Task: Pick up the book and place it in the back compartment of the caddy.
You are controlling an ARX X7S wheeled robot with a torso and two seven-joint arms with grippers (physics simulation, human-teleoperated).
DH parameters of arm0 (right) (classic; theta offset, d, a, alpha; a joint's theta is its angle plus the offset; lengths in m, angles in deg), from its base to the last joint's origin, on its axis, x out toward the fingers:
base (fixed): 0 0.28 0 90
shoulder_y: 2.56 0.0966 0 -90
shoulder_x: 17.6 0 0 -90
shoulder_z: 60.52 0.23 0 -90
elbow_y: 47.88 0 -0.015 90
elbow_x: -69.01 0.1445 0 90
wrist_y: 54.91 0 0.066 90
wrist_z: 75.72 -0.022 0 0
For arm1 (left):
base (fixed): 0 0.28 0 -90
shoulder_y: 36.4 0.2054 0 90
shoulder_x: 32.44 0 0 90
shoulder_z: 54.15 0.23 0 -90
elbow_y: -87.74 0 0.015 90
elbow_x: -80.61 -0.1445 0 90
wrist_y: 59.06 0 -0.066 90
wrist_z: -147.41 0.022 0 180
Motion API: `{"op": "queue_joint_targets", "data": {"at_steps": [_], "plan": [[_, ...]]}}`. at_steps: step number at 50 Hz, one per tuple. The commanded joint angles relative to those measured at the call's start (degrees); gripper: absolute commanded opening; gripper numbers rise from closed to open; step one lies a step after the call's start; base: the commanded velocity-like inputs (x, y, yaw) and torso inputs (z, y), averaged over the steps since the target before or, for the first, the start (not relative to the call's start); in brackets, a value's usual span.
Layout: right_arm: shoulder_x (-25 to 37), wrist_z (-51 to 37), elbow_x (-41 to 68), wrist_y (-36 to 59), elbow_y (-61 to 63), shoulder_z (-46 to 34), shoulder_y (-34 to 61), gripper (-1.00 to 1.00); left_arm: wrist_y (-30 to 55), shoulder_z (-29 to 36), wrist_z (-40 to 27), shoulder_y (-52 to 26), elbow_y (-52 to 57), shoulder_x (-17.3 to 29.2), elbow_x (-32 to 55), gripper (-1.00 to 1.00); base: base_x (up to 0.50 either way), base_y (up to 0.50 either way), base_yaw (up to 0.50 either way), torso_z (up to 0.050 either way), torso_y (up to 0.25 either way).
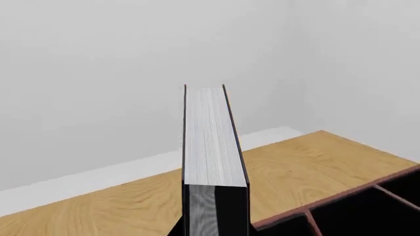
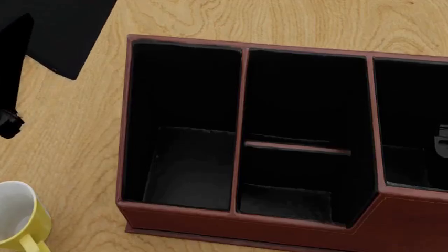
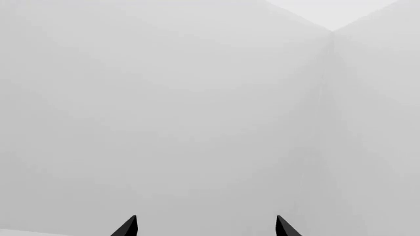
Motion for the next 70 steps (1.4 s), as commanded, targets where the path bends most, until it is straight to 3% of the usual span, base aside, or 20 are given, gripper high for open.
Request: {"op": "queue_joint_targets", "data": {"at_steps": [1, 11, 16, 26, 49, 57, 70], "plan": [[0.3, -0.5, 0.2, 0.0, 0.1, -0.6, 0.4, 1.0, 0.2, -0.6, 5.9, -2.2, 2.8, 2.8, 5.5, -1.0, 0.0, 0.0, 0.0, 0.0, 0.0], [0.7, -0.7, 0.9, 0.0, 0.4, 0.6, -0.2, 1.0, 3.0, 0.0, 10.6, -7.8, 2.0, 4.5, 11.6, -1.0, 0.0, 0.0, 0.0, 0.0, 0.002], [0.9, -0.9, 1.1, 0.0, 0.5, 0.7, -0.2, 1.0, 2.6, 2.9, 16.5, -9.8, 3.2, 6.1, 10.8, -1.0, 0.0, 0.0, 0.0, 0.003, 0.0], [1.3, -1.2, 1.7, -0.1, 0.6, 1.2, -0.3, 1.0, 2.6, 7.0, 21.1, -13.9, 1.6, 5.6, 9.2, -1.0, 0.0, 0.0, 0.0, 0.0, 0.002], [1.9, -1.1, 2.3, -0.5, 0.6, 2.0, -1.0, 1.0, 1.0, 17.0, 35.9, -22.8, -1.7, 1.8, 6.8, -1.0, 0.0, 0.0, 0.0, 0.0, 0.001], [1.9, -0.8, 2.2, -0.5, 0.8, 3.5, -2.3, 1.0, -3.5, 20.4, 43.3, -23.7, -3.1, 0.4, 3.5, -1.0, 0.0, 0.0, 0.0, 0.0, 0.001], [1.0, 0.1, 1.6, -0.8, 0.9, 5.3, -4.6, 1.0, -9.8, 23.9, 49.7, -24.6, -5.7, -2.6, -1.2, -1.0, 0.0, 0.0, 0.0, 0.001, 0.002]]}}
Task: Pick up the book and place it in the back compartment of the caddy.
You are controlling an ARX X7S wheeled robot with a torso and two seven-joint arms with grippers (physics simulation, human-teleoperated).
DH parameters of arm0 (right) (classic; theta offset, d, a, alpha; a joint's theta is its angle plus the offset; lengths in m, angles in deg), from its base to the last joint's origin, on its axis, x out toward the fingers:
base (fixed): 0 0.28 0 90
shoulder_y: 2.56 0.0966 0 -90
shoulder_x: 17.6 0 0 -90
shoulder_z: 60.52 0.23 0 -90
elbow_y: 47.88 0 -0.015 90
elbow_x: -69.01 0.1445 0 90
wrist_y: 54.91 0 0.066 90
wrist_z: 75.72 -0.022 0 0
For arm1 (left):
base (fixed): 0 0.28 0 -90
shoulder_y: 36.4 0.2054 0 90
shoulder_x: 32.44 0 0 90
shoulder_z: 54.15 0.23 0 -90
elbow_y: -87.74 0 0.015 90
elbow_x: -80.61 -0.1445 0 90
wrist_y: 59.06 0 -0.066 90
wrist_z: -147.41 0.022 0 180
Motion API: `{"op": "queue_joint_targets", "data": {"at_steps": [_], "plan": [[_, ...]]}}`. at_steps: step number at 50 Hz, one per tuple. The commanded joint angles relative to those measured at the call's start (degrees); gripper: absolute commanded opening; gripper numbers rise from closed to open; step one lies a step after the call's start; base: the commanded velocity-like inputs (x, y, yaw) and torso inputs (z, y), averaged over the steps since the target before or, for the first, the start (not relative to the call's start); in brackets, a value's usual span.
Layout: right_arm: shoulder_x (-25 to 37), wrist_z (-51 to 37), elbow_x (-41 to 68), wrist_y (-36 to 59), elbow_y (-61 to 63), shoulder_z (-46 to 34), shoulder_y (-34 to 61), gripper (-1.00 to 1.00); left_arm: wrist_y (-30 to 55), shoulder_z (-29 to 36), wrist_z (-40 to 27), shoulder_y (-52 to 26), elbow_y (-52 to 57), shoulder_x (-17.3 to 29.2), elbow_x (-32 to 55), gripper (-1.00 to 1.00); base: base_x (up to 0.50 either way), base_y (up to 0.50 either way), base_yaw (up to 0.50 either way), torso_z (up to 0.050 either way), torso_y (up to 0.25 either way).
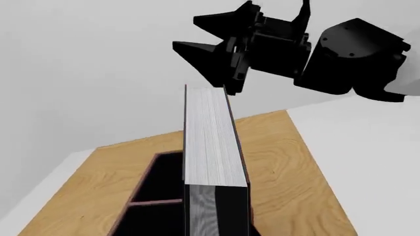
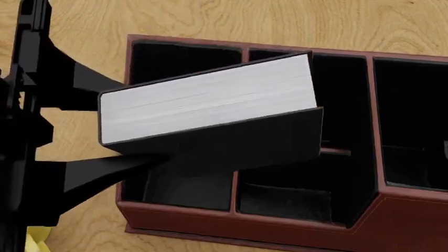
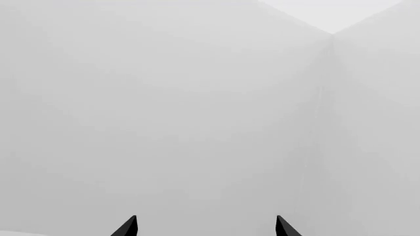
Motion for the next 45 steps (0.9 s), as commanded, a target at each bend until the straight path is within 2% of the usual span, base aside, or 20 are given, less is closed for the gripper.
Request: {"op": "queue_joint_targets", "data": {"at_steps": [1, 5, 25, 45], "plan": [[-0.6, 0.7, -0.6, -0.2, 0.1, 1.4, -1.8, 1.0, -5.0, 2.0, 4.9, -1.9, -2.5, -2.8, -1.9, -1.0, 0.0, 0.0, 0.0, 0.0, 0.0], [-0.9, 0.9, -0.8, -0.4, 0.0, 1.7, -2.3, 1.0, -7.7, 4.4, 7.4, -2.5, -4.3, -3.7, -5.7, -1.0, 0.0, 0.0, 0.0, 0.0, 0.0], [-1.8, 1.7, -1.9, -1.2, -0.3, 3.0, -4.6, 1.0, -12.7, 9.2, 12.8, -5.7, -14.1, -9.5, -10.4, -1.0, 0.0, 0.0, 0.0, 0.0, 0.001], [-0.8, 1.2, -1.6, -1.6, -0.7, 2.9, -4.7, 1.0, -17.1, 11.7, 14.8, -5.4, -21.3, -13.3, -13.2, -1.0, 0.0, 0.0, 0.0, 0.001, 0.001]]}}
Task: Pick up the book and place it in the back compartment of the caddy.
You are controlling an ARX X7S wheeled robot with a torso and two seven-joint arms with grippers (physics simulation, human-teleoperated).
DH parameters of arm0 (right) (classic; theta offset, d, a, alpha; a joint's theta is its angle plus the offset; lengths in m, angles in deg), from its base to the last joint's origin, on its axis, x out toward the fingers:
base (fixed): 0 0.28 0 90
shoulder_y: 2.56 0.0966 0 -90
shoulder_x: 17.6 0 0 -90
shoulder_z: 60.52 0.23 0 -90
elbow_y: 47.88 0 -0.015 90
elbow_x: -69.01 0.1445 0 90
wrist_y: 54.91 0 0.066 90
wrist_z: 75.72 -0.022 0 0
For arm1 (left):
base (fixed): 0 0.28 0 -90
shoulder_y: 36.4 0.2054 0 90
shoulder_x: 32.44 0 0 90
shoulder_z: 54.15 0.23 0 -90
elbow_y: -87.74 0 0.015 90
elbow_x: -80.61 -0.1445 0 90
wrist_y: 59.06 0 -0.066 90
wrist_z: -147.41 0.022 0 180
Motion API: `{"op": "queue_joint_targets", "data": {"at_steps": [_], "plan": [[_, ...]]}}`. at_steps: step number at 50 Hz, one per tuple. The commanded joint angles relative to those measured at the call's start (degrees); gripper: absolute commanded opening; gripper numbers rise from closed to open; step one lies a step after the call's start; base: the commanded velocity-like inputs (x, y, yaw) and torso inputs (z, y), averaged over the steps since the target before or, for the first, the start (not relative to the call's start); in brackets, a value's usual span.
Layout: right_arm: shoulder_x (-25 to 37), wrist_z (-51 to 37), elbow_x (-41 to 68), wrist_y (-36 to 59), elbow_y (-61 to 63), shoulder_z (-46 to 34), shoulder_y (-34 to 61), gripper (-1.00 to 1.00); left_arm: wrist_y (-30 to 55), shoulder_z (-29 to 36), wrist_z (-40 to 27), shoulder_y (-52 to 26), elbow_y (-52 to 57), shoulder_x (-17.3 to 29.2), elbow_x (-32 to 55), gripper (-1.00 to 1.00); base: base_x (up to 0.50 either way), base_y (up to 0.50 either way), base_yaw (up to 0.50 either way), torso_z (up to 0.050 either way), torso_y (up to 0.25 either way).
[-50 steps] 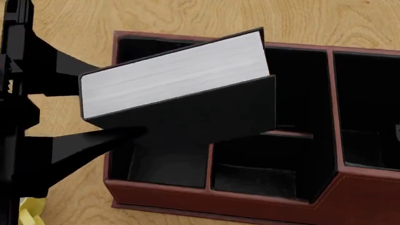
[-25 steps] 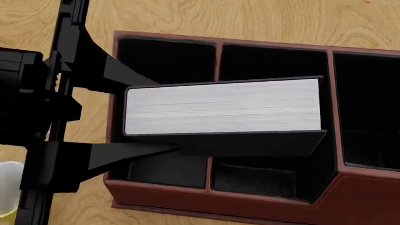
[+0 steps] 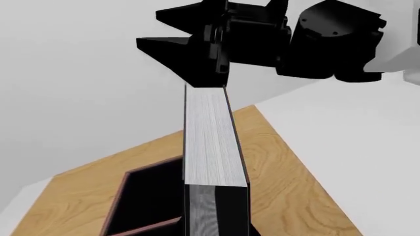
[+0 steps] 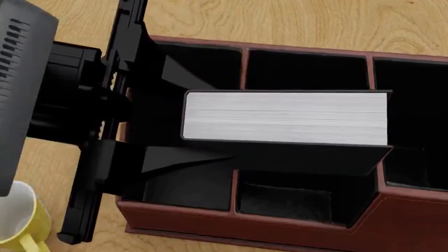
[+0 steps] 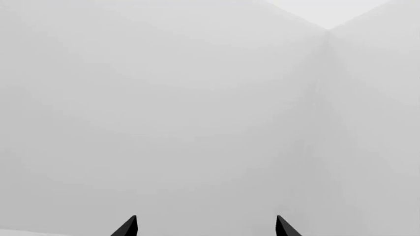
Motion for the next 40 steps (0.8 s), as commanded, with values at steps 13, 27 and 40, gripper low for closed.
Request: {"op": "queue_joint_targets", "data": {"at_steps": [13, 27, 40], "plan": [[1.1, -0.7, 0.1, -0.4, -0.8, -1.6, 1.0, 1.0, -3.6, 1.1, 1.1, 0.5, -5.8, -3.1, 0.0, -1.0, 0.0, 0.0, 0.0, 0.0, 0.002], [0.8, -0.2, -1.1, -0.9, -1.3, -2.2, 0.5, 1.0, -7.0, 2.7, 2.6, 1.7, -10.0, -3.8, -2.0, -1.0, 0.0, 0.0, 0.0, 0.001, 0.001], [1.2, -0.5, -1.5, -1.1, -1.8, -3.9, 1.5, 1.0, -9.9, 3.5, 3.5, 2.7, -13.2, -4.8, -3.1, -1.0, 0.0, 0.0, 0.0, 0.0, 0.001]]}}
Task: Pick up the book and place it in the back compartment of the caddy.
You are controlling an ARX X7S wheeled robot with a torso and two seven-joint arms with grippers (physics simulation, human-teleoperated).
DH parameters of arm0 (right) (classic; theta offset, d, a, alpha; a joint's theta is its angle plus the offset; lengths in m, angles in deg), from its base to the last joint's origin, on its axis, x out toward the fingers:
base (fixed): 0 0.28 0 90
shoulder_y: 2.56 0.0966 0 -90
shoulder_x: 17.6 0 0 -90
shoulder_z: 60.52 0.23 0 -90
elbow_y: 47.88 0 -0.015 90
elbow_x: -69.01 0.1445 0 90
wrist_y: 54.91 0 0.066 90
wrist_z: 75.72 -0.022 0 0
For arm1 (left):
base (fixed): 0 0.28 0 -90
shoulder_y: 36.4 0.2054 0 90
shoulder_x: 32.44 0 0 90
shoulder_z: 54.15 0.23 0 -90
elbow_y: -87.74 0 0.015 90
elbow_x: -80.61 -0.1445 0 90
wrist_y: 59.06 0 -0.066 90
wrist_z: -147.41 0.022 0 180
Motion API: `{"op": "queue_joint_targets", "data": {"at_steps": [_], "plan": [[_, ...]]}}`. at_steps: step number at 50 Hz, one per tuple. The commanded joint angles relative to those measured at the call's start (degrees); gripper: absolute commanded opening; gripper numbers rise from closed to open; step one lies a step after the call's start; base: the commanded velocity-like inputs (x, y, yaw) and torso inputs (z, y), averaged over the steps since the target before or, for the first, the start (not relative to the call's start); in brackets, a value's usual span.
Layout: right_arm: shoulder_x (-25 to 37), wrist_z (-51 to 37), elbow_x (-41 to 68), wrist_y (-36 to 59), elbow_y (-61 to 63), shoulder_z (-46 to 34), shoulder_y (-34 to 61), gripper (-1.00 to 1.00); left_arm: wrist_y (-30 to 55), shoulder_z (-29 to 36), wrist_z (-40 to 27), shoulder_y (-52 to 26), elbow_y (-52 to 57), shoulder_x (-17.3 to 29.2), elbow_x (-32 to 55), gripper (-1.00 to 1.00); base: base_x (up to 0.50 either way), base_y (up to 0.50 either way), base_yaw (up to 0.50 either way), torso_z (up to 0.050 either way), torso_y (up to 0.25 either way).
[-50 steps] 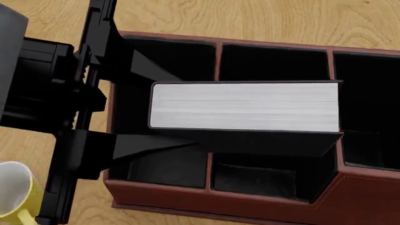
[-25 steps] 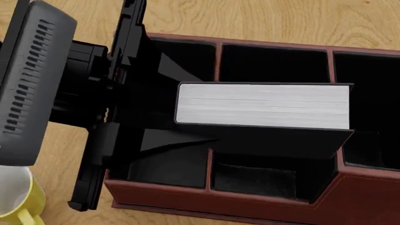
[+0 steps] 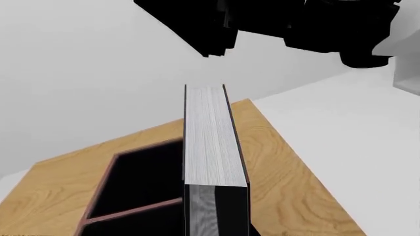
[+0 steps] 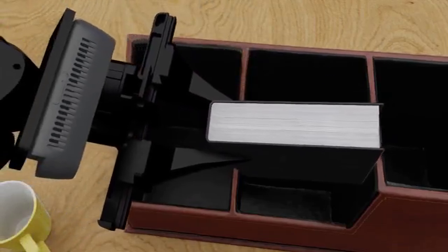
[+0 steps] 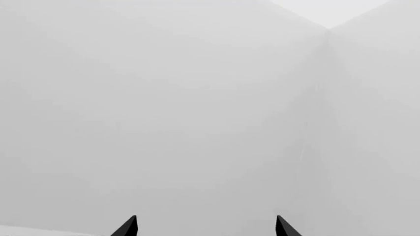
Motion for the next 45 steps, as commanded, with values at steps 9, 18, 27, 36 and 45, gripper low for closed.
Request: {"op": "queue_joint_targets", "data": {"at_steps": [9, 18, 27, 36, 45], "plan": [[0.1, -0.1, -0.8, -0.3, -0.5, -1.3, 0.3, 1.0, -2.5, 0.3, 0.5, 1.2, -2.9, -1.3, 0.7, -1.0, 0.0, 0.0, 0.0, 0.001, 0.001], [-0.2, 0.2, -1.0, -0.5, -0.5, -0.8, -0.4, 1.0, -3.0, 1.4, 1.1, 1.4, -4.7, -1.7, 0.1, -1.0, 0.0, 0.0, 0.0, 0.0, 0.001], [-0.6, 0.6, -1.5, -0.8, -0.7, -0.5, -1.1, 1.0, -4.5, 2.1, 1.8, 1.4, -7.4, -2.6, -0.7, -1.0, 0.0, 0.0, 0.0, 0.0, 0.001], [-0.9, 0.9, -1.7, -0.9, -0.9, 0.4, -1.9, 1.0, -5.2, 3.2, 2.5, 1.0, -10.6, -3.9, -1.4, -1.0, 0.0, 0.0, 0.0, 0.0, 0.001], [-0.9, 1.1, -2.0, -1.1, -1.3, 0.0, -1.8, 1.0, -7.0, 3.7, 3.0, 1.0, -13.5, -5.0, -2.1, -1.0, 0.0, 0.0, 0.0, 0.001, 0.001]]}}
